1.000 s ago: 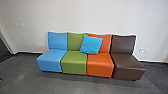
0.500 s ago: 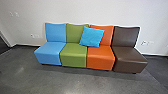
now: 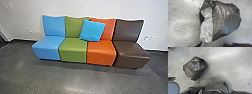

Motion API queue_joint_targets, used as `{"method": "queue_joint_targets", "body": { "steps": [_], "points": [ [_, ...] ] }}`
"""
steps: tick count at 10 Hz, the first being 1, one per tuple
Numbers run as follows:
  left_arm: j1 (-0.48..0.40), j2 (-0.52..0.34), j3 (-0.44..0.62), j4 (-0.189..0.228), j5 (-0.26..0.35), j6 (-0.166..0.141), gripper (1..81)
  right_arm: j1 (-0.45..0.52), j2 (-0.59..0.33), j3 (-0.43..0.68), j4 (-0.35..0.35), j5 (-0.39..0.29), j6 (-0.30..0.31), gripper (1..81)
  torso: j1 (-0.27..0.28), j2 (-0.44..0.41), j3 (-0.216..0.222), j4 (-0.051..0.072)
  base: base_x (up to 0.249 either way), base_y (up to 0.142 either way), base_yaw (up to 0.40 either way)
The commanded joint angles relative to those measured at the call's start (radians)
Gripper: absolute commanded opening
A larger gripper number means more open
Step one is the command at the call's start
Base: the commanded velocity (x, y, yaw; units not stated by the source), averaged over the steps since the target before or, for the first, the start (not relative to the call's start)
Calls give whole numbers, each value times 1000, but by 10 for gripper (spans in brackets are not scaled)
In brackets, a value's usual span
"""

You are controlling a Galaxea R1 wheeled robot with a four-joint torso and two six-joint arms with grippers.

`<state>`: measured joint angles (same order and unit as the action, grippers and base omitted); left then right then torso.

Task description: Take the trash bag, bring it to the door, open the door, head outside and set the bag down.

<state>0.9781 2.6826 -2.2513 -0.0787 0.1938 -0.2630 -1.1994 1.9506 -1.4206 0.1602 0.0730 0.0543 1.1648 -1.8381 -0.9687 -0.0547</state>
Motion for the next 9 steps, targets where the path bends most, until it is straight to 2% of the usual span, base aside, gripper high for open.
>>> {"method": "queue_joint_targets", "body": {
  "steps": [1,7,8,9],
  "points": [
    [-114,11,-30,-21,101,-1,811,53,-66,20,10,-56,4,811,64,-99,0,0,0,0,0],
    [-170,59,-68,-16,141,-1,811,53,-65,16,19,-56,4,811,197,-312,-2,0,0,0,0],
    [-190,57,-82,-19,150,-1,811,53,-63,16,19,-56,4,811,219,-347,-28,0,0,0,0],
    [-218,59,-91,-21,185,-1,811,54,-62,16,18,-56,4,811,240,-381,-62,0,0,0,0]
  ]
}}
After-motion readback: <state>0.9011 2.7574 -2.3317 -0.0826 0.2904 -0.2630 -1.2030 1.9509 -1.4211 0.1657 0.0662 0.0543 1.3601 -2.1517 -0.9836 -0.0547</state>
